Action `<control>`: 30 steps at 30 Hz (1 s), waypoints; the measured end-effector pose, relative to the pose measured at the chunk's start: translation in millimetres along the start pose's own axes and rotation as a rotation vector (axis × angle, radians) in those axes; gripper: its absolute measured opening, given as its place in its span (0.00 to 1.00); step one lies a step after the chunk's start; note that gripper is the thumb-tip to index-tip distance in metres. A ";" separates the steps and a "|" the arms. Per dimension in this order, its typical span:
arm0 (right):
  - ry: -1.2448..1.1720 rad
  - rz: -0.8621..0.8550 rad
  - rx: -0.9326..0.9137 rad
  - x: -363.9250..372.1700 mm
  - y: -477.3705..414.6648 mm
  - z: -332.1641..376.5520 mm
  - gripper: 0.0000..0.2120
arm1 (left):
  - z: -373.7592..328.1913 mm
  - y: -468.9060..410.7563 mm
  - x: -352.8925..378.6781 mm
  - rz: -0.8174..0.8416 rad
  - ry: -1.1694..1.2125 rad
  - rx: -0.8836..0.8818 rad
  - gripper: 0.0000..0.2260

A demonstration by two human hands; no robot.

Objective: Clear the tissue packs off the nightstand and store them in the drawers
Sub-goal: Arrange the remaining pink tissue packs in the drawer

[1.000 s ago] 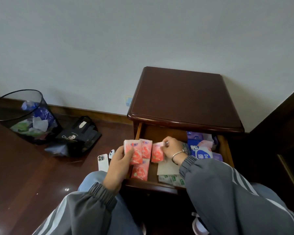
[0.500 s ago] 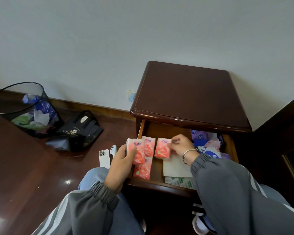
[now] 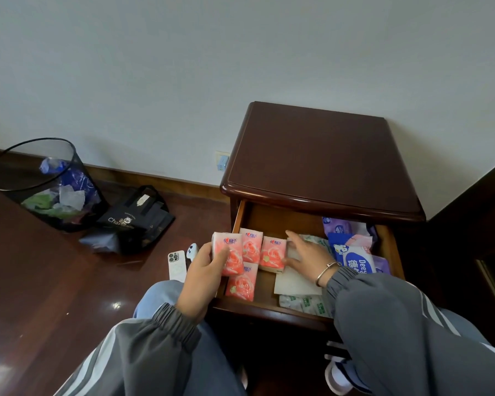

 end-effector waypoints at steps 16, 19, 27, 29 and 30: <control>0.278 0.251 -0.100 -9.2 21.9 -26.9 0.32 | -18.9 4.7 8.7 0.098 -0.198 0.097 0.11; 0.216 0.073 -0.120 -10.6 18.8 -18.6 0.25 | -29.4 3.2 25.5 0.182 -0.411 0.187 0.12; 0.192 -0.061 -0.152 -5.3 7.7 20.4 0.13 | -27.4 -8.0 53.8 0.187 -0.769 0.173 0.16; 0.177 -0.037 -0.148 -6.8 6.9 17.5 0.14 | -24.6 -6.2 60.1 0.213 -0.855 0.193 0.18; 0.171 -0.011 -0.138 -6.6 7.9 13.7 0.17 | -23.8 -5.0 64.8 0.236 -0.909 0.213 0.18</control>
Point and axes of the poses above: each hand's wrist, its own y-axis away from the middle knuckle, its own x-axis out of the palm, z = x × y, the point moved 2 cm from there along -y, towards the middle knuckle, and after that the axes turned 9 degrees about -y, right-handed, at the moved point
